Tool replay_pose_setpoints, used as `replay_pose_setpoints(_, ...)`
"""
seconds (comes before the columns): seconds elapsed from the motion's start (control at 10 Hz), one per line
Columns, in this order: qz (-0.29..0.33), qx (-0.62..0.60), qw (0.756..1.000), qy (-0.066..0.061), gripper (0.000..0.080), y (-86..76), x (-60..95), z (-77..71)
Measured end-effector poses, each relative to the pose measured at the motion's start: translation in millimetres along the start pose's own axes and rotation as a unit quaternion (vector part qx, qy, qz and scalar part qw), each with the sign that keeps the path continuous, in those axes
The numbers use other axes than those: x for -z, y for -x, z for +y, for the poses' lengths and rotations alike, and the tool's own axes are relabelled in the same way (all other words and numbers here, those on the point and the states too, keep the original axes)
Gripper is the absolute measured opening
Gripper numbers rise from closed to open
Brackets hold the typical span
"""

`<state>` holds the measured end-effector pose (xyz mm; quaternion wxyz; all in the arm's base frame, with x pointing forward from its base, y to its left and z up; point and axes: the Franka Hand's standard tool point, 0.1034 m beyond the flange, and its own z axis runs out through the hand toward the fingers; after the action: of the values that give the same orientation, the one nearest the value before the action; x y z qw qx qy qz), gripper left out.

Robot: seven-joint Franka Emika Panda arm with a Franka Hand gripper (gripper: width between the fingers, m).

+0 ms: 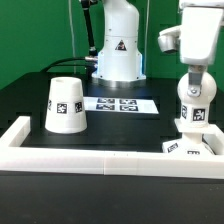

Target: Assemble lamp

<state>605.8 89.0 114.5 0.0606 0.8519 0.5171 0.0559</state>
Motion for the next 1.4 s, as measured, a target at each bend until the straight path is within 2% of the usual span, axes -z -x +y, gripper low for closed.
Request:
replay_pose_setpoints(0.2,0.004,-0.115,0.993,0.002,0.0576,-1.1,-0.2,0.0)
replay_pose_setpoints(0.4,0.002,-0.231,0.973,-0.001,0.0577,-4.8,0.3,-1.7)
replay_pose_setpoints(0.6,0.008,-0.281,0.96,0.003,0.0577,-5.6,-0.2,2.9)
replay_pose_setpoints(0.9,0.01,-0.367,0.93,0.003,0.0577,-7.1,0.8,3.0)
replay_pose_setpoints(1.1,0.012,-0.458,0.889,0.001,0.0577,-5.3,1.8,5.0)
replay_pose_setpoints(1.4,0.013,-0.618,0.786,-0.003,0.0577,-2.9,0.6,0.6)
